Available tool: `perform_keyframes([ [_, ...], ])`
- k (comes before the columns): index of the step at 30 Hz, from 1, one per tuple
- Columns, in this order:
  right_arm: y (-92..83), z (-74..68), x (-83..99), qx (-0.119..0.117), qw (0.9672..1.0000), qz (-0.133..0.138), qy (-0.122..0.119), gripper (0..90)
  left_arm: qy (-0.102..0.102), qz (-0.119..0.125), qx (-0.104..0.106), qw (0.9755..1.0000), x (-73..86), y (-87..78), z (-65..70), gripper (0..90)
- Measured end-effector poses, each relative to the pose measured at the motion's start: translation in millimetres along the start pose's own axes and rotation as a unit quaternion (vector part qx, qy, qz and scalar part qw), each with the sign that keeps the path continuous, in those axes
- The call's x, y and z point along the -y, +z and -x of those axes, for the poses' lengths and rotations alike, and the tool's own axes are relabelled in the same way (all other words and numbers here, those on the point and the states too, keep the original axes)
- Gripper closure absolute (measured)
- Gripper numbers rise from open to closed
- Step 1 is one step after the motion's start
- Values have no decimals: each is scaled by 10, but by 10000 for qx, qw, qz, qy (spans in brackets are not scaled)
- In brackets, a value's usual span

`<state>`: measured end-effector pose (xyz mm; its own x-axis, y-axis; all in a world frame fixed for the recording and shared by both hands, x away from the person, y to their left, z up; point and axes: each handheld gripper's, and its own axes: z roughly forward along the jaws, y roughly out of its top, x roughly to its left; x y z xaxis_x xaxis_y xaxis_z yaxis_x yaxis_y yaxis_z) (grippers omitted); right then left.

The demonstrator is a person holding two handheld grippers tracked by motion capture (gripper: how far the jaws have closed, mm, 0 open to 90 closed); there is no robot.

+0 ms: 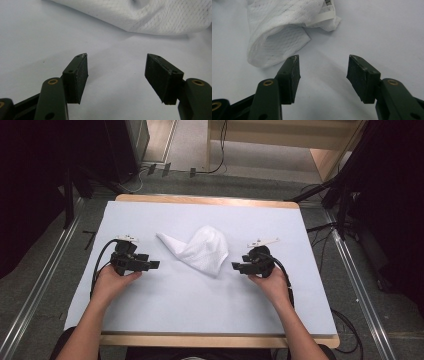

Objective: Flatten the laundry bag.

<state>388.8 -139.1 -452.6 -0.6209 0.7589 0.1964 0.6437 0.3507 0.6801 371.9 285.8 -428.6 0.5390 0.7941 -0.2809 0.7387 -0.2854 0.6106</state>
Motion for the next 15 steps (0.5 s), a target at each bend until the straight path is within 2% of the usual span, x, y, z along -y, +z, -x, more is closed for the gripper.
perform_keyframes([
  [6,-22,-2,4,12,10000,1,2,459,-40,-4,26,10000,-5,5,-9,360],
  [15,-45,-2,0,-34,10000,2,68,467,8,-57,49,10000,-8,19,5,362],
])
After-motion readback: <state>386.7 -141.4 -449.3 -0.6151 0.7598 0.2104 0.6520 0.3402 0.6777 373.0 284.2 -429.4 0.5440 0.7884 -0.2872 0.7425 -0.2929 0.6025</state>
